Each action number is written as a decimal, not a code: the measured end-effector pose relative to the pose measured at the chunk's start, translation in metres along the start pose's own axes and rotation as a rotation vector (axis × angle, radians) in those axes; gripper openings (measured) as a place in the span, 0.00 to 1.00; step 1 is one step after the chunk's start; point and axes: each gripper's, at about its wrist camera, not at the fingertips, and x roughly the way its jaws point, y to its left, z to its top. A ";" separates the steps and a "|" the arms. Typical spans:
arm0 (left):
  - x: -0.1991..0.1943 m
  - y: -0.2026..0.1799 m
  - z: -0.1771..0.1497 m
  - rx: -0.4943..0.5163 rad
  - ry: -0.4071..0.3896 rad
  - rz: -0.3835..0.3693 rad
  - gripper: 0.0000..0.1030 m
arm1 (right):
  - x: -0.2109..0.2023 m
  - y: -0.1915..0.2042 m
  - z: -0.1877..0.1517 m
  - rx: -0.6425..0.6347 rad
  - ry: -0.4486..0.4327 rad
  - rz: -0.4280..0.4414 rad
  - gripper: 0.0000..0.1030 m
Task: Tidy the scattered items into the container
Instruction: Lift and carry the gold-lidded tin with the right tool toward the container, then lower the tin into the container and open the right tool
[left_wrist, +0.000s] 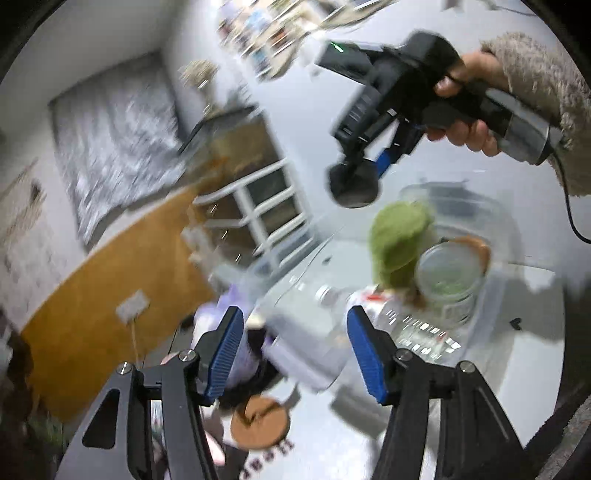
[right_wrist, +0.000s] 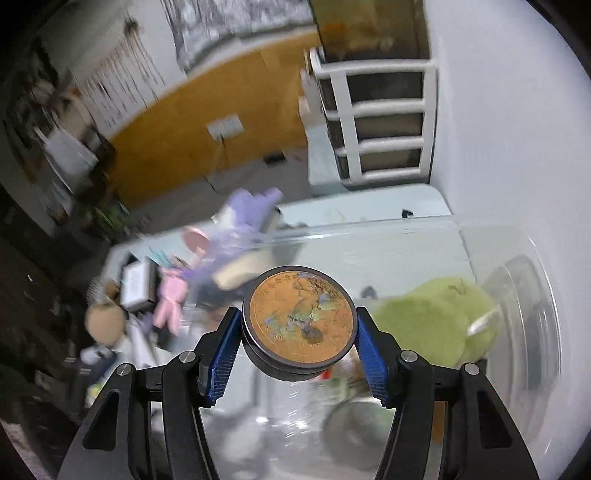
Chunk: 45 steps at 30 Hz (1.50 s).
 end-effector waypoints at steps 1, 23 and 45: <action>0.000 0.002 -0.005 -0.018 0.016 0.017 0.57 | 0.014 -0.003 0.004 -0.012 0.032 -0.013 0.60; 0.011 0.032 -0.038 -0.174 0.129 0.111 0.57 | 0.075 -0.025 0.015 0.003 0.153 -0.236 0.83; -0.032 0.056 -0.042 -0.381 0.115 0.089 1.00 | -0.065 0.023 -0.041 0.178 -0.326 -0.129 1.00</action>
